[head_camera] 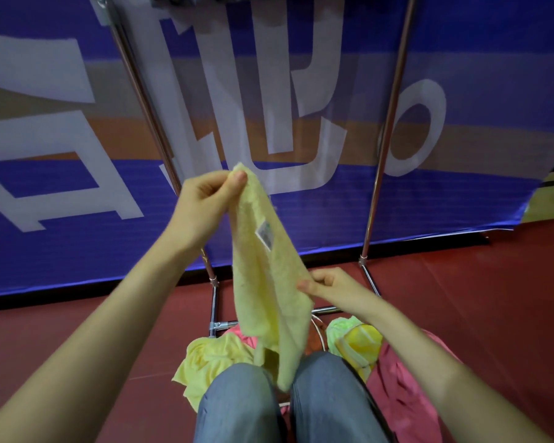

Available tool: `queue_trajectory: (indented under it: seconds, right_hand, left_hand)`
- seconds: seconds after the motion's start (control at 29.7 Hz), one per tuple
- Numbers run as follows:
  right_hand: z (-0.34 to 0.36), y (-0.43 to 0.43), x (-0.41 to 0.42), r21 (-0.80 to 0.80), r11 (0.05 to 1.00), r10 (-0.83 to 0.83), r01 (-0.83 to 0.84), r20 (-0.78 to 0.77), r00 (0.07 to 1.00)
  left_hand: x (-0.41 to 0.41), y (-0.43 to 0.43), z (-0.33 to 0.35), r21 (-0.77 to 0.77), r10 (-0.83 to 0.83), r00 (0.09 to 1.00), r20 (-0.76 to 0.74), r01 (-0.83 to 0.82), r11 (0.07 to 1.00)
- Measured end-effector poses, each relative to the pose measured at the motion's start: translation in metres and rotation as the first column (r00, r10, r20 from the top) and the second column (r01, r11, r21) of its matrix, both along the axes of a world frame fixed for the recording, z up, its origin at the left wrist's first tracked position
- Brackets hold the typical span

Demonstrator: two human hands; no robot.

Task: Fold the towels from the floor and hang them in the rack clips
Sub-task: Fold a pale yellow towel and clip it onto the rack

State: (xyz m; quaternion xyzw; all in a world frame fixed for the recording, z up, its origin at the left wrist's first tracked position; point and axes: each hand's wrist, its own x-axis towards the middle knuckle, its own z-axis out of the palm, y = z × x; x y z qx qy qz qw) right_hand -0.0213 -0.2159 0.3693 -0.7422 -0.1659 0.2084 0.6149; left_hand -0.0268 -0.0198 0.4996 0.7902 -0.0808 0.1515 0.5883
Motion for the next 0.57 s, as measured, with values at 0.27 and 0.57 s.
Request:
queue_trajectory:
  seconds: [0.27, 0.57]
  right_hand:
    - [-0.021, -0.039, 0.013, -0.169, 0.978, -0.117, 0.122, 0.042, 0.992]
    - [0.006, -0.055, 0.031, -0.113, 0.924, -0.353, 0.366, 0.119, 0.928]
  left_hand:
    - [0.012, 0.05, 0.005, -0.007, 0.181, 0.982, 0.06, -0.181, 0.983]
    - [-0.005, 0.055, -0.038, 0.024, 0.203, 0.974, -0.101, -0.202, 0.979]
